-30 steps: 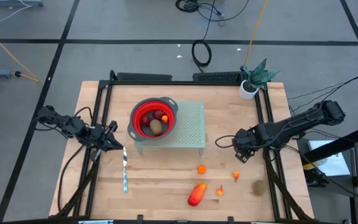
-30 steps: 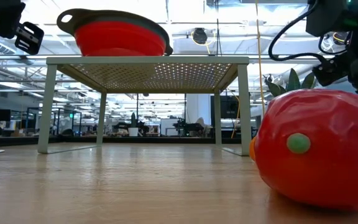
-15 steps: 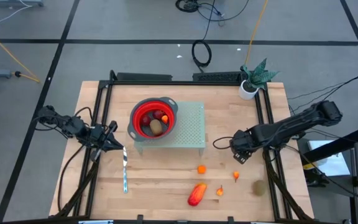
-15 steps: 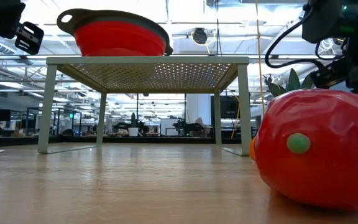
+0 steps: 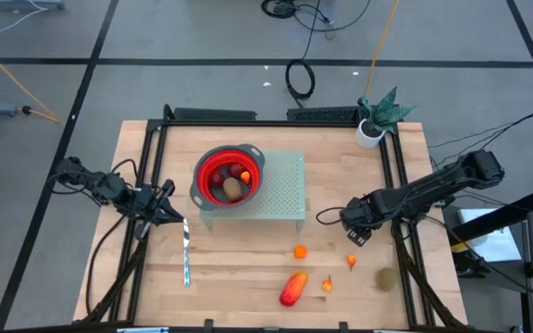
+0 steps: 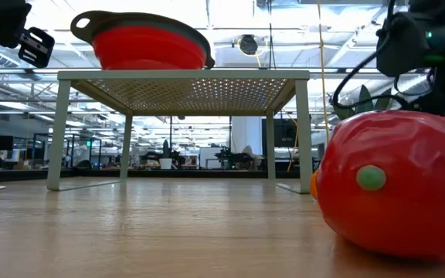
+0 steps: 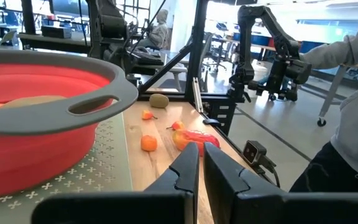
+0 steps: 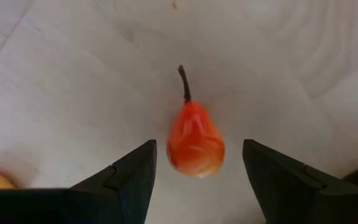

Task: Pick & Place Fruit
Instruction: Put the top peach into the strainer bowl on the shelf

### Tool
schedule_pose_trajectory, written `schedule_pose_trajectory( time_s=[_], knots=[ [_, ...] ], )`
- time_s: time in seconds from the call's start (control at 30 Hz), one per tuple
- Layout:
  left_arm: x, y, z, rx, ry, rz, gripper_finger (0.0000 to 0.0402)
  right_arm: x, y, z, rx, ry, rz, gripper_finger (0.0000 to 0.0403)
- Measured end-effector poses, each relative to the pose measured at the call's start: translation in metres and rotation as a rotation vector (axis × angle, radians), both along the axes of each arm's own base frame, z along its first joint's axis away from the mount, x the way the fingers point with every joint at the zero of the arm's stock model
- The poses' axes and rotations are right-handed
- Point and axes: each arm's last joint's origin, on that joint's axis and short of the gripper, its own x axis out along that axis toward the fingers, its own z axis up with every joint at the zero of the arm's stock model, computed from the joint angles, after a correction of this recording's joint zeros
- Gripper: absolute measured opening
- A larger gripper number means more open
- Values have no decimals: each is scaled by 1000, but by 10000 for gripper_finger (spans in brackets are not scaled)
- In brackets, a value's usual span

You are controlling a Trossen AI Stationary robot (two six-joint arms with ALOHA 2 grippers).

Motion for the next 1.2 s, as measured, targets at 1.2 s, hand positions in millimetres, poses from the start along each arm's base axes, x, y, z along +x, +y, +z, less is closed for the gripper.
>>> schedule_pose_trajectory(
  time_s=[1.2],
  knots=[
    [0, 0, 0, 0, -2, 0, 21, 3, 1, -7, 10, -57, -38, 110]
  ],
)
